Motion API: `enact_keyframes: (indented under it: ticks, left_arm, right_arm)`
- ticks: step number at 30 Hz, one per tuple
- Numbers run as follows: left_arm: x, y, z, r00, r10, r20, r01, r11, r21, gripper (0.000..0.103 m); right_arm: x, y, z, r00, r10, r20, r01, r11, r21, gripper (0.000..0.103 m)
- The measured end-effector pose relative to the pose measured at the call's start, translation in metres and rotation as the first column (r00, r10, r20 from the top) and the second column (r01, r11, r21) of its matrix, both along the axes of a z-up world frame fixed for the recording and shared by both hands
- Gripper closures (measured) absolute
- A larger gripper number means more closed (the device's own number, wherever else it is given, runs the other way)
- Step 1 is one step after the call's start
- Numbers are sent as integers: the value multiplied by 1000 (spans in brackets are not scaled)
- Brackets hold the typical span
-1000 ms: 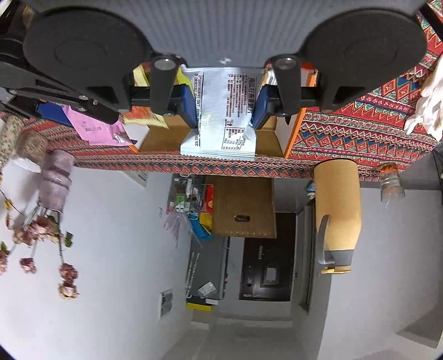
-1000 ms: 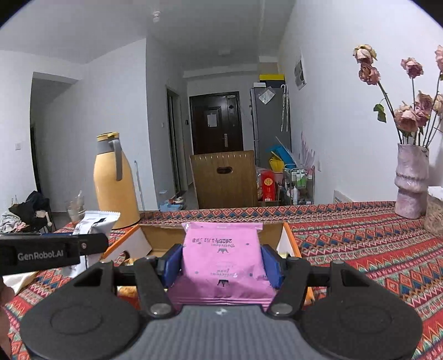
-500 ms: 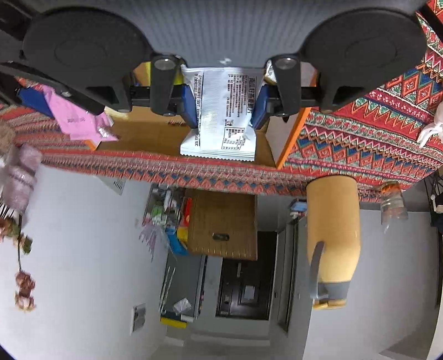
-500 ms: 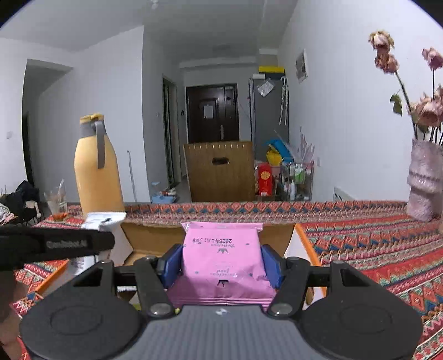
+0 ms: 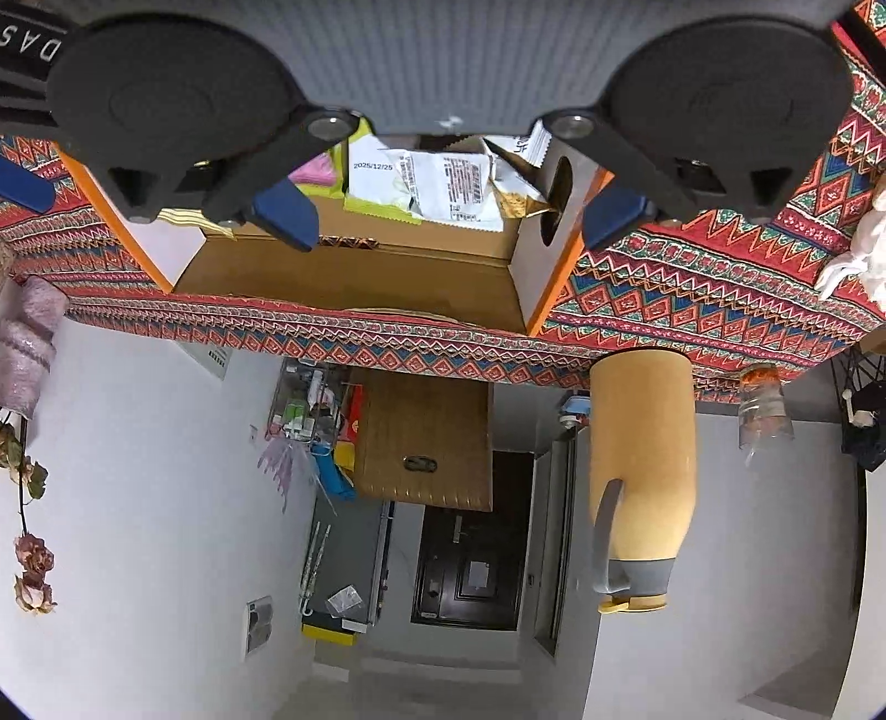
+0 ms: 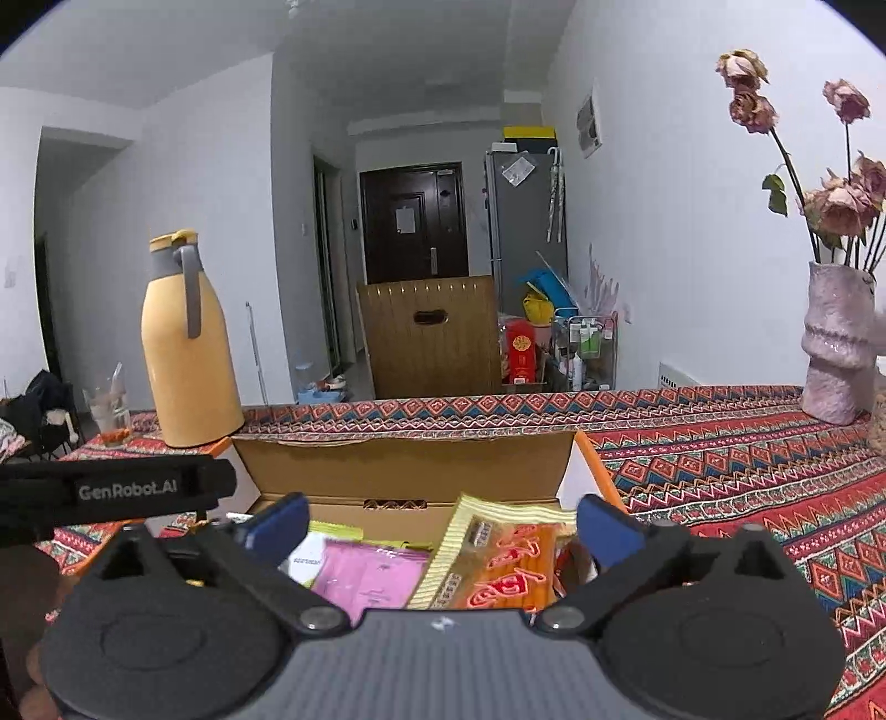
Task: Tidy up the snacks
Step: 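Withdraw both grippers from the box toward the remaining snacks, then grasp a white wrapped packet with the right gripper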
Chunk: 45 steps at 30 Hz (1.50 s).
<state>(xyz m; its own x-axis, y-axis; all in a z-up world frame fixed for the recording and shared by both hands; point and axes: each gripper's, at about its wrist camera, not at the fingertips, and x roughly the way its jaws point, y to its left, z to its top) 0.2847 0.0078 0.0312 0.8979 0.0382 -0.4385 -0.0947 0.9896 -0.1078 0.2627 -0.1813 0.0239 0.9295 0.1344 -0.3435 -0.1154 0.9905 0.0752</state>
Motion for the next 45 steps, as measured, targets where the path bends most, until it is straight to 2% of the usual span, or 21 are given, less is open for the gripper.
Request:
enact_keyframes:
  ticks: [6,11,20,25,29,36,41,45]
  left_arm:
    - [-5,-1,4,1000,14,7,-14,1000,1,0]
    - [-20,-5,16,999,29,32,-30,999,22,0]
    - [-65,4,23,1000,25,-7,-24,999,26,0]
    - [-96,9,10,998,10,-57,-8,999,34,0]
    - [-124,14,-7,994,-9,-110,12,999,32,0]
    - [-163,19,-45,973,-46,-228,56,998,37,0]
    - [-187,14,-58,961,-86,-261,89,996,1,0]
    - [-196,3,-65,954,-106,-280,113,994,7,0]
  right_arm:
    - [-4,-6,4,1000,-20,13,20,1000,14,0]
    - [-20,-13,16,997,-18,72,16,999,32,0]
    - [-63,-15,33,992,2,126,-2,1000,1,0]
    - [-98,-15,23,995,24,94,-22,1000,-18,0]
    - [-127,-17,4,999,36,36,-35,999,-30,0]
    - [-169,-21,-26,998,30,-60,-32,999,-35,0]
    - [-194,-28,-40,994,12,-107,-15,1000,-26,0]
    - [-207,-34,-51,990,-2,-144,0,1000,-20,0]
